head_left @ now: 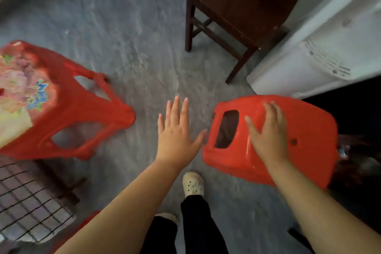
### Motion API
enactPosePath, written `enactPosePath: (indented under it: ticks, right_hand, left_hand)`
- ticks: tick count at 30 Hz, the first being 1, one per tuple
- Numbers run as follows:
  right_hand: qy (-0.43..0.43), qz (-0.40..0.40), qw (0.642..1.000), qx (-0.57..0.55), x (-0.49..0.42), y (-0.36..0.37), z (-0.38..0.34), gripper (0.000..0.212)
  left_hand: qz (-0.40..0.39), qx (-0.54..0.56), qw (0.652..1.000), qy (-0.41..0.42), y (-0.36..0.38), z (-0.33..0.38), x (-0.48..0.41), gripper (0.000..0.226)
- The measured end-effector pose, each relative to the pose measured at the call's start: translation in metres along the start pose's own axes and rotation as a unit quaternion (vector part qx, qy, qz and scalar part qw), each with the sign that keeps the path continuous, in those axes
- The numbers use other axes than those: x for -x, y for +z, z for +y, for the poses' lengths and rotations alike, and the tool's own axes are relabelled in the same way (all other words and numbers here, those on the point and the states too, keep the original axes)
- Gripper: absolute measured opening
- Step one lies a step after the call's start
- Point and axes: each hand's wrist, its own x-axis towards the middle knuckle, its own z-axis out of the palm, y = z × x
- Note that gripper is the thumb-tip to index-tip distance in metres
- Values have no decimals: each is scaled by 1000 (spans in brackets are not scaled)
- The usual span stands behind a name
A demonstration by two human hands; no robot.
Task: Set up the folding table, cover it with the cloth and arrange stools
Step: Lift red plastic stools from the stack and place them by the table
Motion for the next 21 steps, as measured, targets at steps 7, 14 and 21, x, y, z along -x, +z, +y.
enactPosePath:
  ticks: [7,14,21]
  right_hand:
    - [160,31,986,32,10,-32,125,68]
    - [263,9,964,38,35,-45,199,77]
    - [294,-11,955,-25,37,-40,226,89]
  left_hand:
    - [-91,-39,992,81,74,84,-30,91]
    - [-156,-32,985,60,134,130,-42,88]
    - [-206,12,978,-11,169,143,-45,101]
